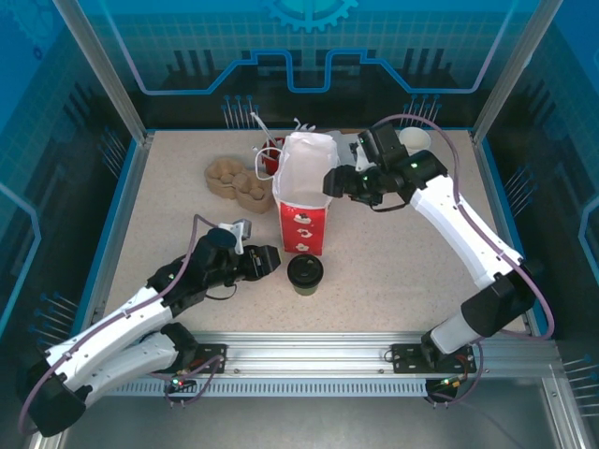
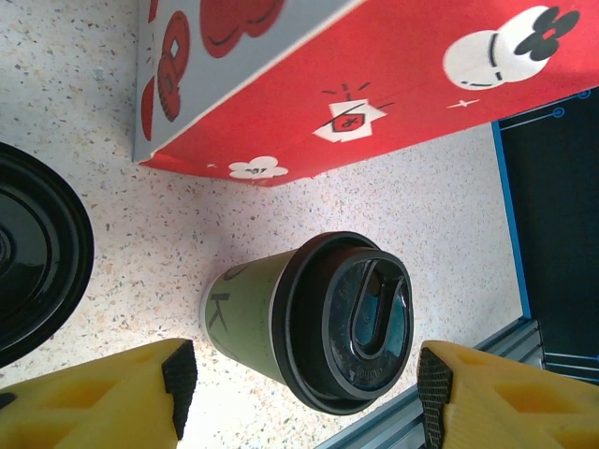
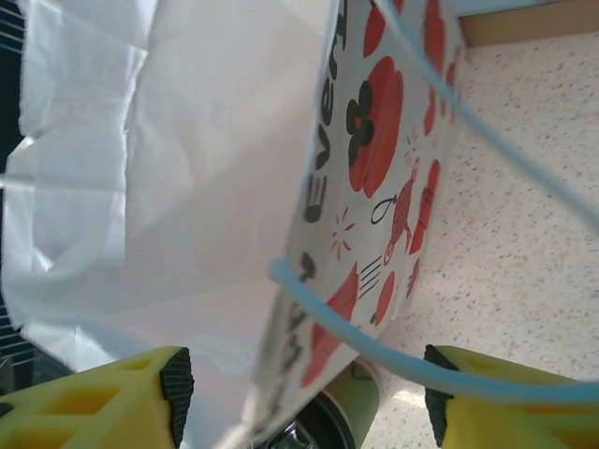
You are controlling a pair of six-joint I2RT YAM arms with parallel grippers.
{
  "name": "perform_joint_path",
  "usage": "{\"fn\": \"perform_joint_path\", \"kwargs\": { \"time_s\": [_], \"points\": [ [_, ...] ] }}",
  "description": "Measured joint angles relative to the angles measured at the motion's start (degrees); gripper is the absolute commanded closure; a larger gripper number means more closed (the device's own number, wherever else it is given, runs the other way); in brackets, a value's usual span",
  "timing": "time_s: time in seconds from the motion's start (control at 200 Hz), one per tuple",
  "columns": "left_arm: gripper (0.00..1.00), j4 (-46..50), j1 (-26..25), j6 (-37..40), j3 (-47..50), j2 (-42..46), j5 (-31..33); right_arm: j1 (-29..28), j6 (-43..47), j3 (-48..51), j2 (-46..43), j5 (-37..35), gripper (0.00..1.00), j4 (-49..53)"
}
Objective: Pack the takeout coffee
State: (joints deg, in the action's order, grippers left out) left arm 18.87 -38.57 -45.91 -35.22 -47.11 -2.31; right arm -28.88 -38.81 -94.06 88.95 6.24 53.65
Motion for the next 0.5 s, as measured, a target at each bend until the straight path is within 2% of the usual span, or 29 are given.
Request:
{"fn": "perform_joint_path", "kwargs": {
  "time_s": [0.12, 0.23, 0.325, 0.405, 0.5],
  "points": [
    [0.33, 0.63, 0.22, 0.00, 0.00, 0.04, 0.02, -0.85, 0.00, -1.95, 2.05, -2.84, 0.33, 1.46],
    [0.33, 0.63, 0.22, 0.02, 0.00, 0.04, 0.02, -1.51, 0.07, -2.60, 2.91, -4.72, 0.39, 2.21],
    [0.33, 0.66, 0.22, 0.00, 0.00, 0.04, 0.00, -1.62, 0.35, -2.62, 3.30, -5.90, 0.54, 2.51],
    [0.34, 0.66, 0.22, 0.00, 0.00, 0.04, 0.00, -1.62, 0.24, -2.62, 3.34, -6.43, 0.71, 2.54],
    [0.34, 0.70, 0.22, 0.02, 0.00, 0.04, 0.00, -1.64, 0.81, -2.69, 3.32, -7.58, 0.83, 2.78]
  ]
}}
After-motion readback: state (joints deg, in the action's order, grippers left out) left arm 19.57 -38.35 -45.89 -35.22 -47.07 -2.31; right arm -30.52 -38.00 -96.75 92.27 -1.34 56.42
